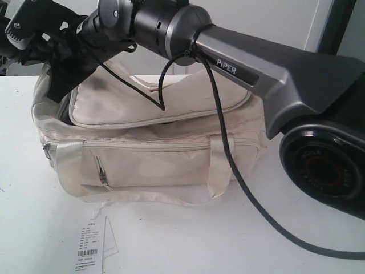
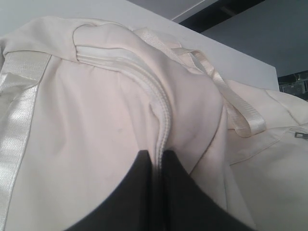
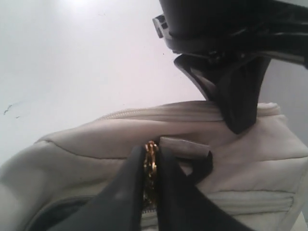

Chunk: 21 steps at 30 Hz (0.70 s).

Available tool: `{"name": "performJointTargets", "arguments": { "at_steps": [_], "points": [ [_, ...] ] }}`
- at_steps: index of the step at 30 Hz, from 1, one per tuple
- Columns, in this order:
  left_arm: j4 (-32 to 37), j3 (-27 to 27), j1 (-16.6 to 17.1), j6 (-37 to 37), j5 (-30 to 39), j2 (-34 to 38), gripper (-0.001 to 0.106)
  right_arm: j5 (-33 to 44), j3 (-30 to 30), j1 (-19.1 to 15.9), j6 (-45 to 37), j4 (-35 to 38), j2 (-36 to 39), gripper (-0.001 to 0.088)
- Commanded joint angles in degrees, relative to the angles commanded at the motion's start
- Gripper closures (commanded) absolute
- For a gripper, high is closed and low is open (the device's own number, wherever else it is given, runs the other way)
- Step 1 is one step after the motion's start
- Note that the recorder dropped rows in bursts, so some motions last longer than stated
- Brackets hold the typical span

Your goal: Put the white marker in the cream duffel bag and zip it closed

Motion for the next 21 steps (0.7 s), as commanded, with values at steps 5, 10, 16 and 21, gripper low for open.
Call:
{"name": "performJointTargets", "arguments": {
  "at_steps": [5,10,16,21],
  "points": [
    [0.0,0.0,0.0,0.0,-0.1,0.0,0.105,3.0,0.0,0.0,-0.1,2.7,-1.1,0.0868],
    [0.0,0.0,0.0,0.0,-0.1,0.0,0.105,4.4,0.0,0.0,-0.1,4.9,-1.8,0.0868],
    [0.0,0.0,0.0,0.0,-0.1,0.0,0.105,7.5,0.0,0.0,-0.2,7.7,-1.8,0.0868],
    [0.0,0.0,0.0,0.0,-0.1,0.0,0.105,8.8,0.0,0.0,-0.9,10.1,-2.0,0.0868]
  ]
}}
